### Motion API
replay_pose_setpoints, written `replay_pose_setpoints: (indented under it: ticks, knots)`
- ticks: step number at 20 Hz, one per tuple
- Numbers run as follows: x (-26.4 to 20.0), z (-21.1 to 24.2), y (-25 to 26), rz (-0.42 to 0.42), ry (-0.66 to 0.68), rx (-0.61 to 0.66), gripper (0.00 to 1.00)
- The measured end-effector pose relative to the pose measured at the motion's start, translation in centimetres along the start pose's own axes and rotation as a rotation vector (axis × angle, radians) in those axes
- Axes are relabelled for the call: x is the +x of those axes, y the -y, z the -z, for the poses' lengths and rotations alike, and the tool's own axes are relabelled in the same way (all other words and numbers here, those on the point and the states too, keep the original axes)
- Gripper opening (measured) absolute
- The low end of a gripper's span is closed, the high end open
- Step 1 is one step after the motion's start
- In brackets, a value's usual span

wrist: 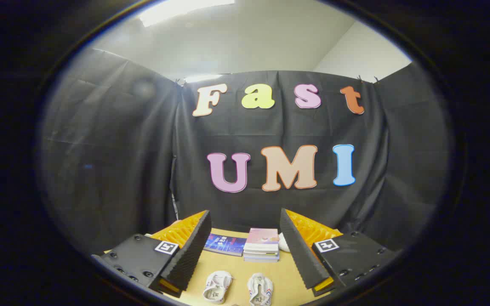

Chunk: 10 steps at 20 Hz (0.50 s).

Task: Open the storage box then place both shoes into the box .Put the left shoe in first, then the right shoe, with the right side of both shoes facing outward in a uniform manner.

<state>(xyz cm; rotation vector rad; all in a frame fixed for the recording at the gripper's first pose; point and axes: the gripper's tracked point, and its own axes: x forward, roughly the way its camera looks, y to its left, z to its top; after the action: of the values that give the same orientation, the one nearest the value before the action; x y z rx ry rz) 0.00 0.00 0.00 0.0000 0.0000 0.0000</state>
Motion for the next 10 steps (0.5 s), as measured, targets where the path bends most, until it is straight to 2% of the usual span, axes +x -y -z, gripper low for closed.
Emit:
replay_pose_setpoints:
  ticks: [10]
  knots:
    - [-0.73, 0.14, -0.38, -0.003, -0.006, 0.002, 1.0]
